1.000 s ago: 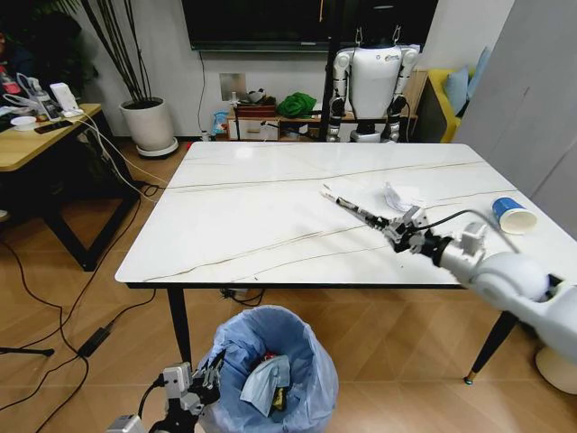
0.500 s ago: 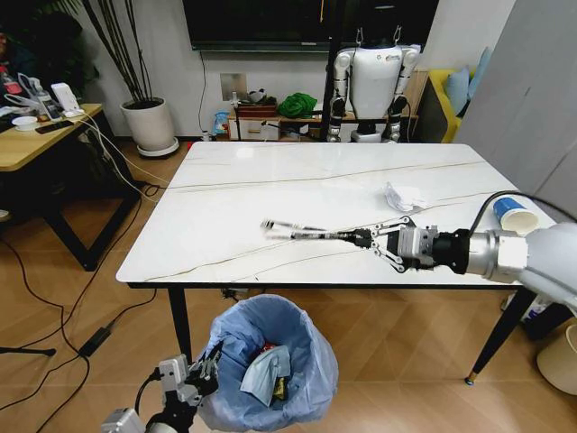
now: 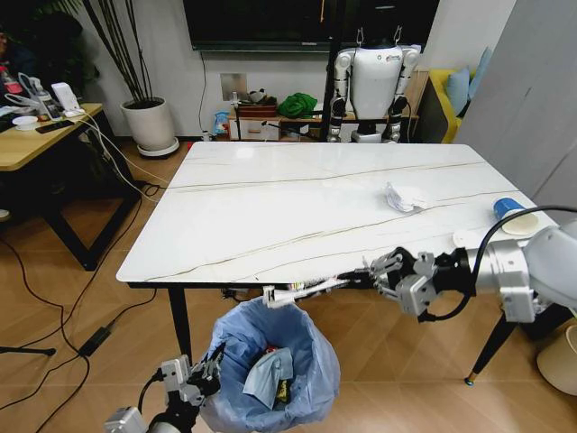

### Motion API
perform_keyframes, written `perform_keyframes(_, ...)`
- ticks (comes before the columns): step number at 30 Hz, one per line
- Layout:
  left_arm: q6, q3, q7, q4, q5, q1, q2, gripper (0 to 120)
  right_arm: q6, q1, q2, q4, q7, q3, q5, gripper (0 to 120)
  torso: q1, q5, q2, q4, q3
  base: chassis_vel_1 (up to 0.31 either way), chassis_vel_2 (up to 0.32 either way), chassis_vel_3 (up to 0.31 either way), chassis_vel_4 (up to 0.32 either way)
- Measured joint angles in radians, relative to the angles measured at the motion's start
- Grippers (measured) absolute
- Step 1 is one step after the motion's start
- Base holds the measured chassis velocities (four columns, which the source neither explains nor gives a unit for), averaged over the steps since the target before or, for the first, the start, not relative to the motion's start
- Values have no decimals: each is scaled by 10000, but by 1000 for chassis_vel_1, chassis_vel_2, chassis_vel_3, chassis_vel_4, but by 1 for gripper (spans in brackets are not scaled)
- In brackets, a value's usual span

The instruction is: Pick up the trash bin and place the trash from the table into it.

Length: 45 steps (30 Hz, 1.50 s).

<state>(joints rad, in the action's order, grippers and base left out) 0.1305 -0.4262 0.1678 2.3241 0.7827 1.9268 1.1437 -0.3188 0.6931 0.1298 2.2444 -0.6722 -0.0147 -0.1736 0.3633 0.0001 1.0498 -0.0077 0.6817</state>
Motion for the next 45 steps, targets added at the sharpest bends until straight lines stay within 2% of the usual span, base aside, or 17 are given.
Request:
perform_keyframes(4,37,-2,-116,-50,12,-7,-31,0,14,35,382,108,-188,63,248,0,0,-3,0,1,0,0,0,0,0)
perform_keyframes(10,68,-20,-114,-23,61,-32,-22,0,-122,17,459,230,-250,80,289,0,0,-3,0,0,0,0,0,0,0)
perform_keyframes(13,73,-42,-108,23,72,-37,-21,0,-270,52,422,293,-315,99,149,7,0,1,0,0,0,0,0,0,0)
perform_keyframes(15,84,-47,-105,90,73,-40,-8,0,-294,79,372,377,-351,123,-186,18,0,-2,0,0,0,0,0,0,0)
perform_keyframes(16,84,-47,-105,90,73,-40,-8,0,-294,79,372,377,-351,123,-186,18,0,-2,0,0,0,0,0,0,0)
perform_keyframes(20,97,-44,-102,157,6,29,57,0,-382,162,325,425,-353,152,-680,37,0,-1,0,0,0,0,0,0,0)
perform_keyframes(21,97,-44,-102,157,6,29,57,0,-382,162,325,425,-353,152,-680,37,0,-1,0,0,0,0,0,0,0)
perform_keyframes(24,98,-64,-110,218,-82,115,109,0,-404,210,323,424,-284,156,-913,51,0,-2,0,0,0,0,0,0,0)
perform_keyframes(25,98,-64,-110,218,-82,115,109,0,-404,210,323,424,-284,156,-913,51,0,-2,0,0,0,0,0,0,0)
perform_keyframes(28,92,-123,-143,310,-185,249,170,0,-275,210,347,327,56,158,-1718,64,0,0,0,0,0,0,0,0,0)
perform_keyframes(30,86,-134,-166,322,-216,279,183,0,-206,210,348,302,158,158,-1957,67,0,0,0,0,0,0,0,0,0)
perform_keyframes(35,-59,-232,-350,394,-593,568,363,0,686,279,599,-487,1813,115,-4738,91,0,0,0,1,0,0,0,0,0)
perform_keyframes(38,-110,-298,-401,427,-642,622,392,0,851,282,731,-767,2548,58,-5543,98,0,1,0,1,0,0,0,0,0)
perform_keyframes(41,-149,-359,-419,456,-676,655,406,0,1029,241,862,-961,3181,6,-6270,100,0,-1,0,1,0,0,0,0,0)
perform_keyframes(45,-205,-441,-448,469,-731,670,435,0,1622,194,1236,-1220,4751,-165,-7483,100,0,-2,0,1,0,0,0,0,0)
